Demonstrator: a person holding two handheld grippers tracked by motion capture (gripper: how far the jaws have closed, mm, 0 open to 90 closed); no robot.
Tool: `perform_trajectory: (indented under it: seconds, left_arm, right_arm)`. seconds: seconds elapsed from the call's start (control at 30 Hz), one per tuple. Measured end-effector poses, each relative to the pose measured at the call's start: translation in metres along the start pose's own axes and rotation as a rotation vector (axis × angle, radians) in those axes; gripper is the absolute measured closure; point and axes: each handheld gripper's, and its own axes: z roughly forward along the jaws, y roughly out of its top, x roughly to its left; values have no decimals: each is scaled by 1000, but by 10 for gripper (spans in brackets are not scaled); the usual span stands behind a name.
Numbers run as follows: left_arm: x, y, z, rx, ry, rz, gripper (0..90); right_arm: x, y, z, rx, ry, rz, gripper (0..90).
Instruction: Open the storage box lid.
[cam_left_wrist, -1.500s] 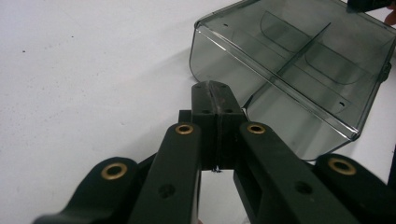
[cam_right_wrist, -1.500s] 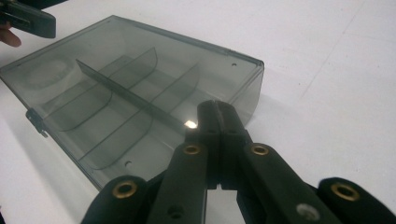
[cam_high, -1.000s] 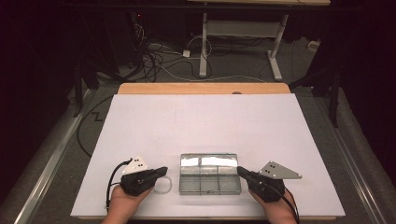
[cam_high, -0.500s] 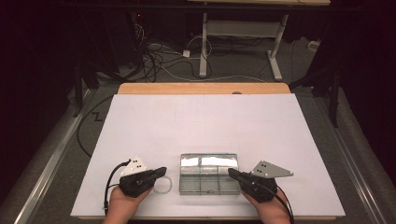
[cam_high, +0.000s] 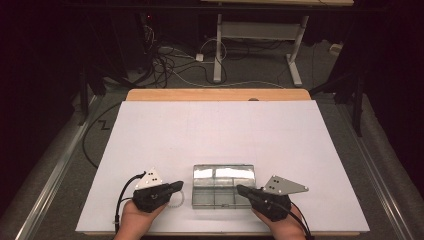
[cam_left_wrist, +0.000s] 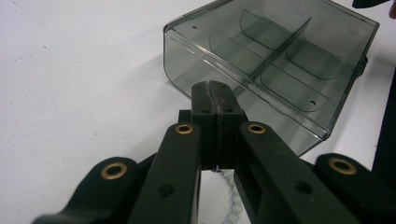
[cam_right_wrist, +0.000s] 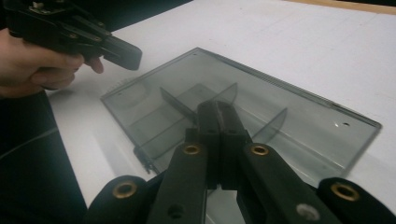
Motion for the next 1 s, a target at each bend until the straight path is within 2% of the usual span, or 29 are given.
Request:
perform_trajectory:
  seconds: [0.53, 0.73, 1.0]
  left_arm:
    - [0, 0, 1, -15, -3, 9, 878]
    - [-1, 1, 3, -3, -4, 22, 878]
    - [-1, 2, 2, -15, -20, 19, 877]
  right_arm:
    - [20, 1, 7, -5, 81, -20, 900]
    - [28, 0, 13, 7, 119, -22, 900]
    - [40, -7, 20, 43, 150, -34, 900]
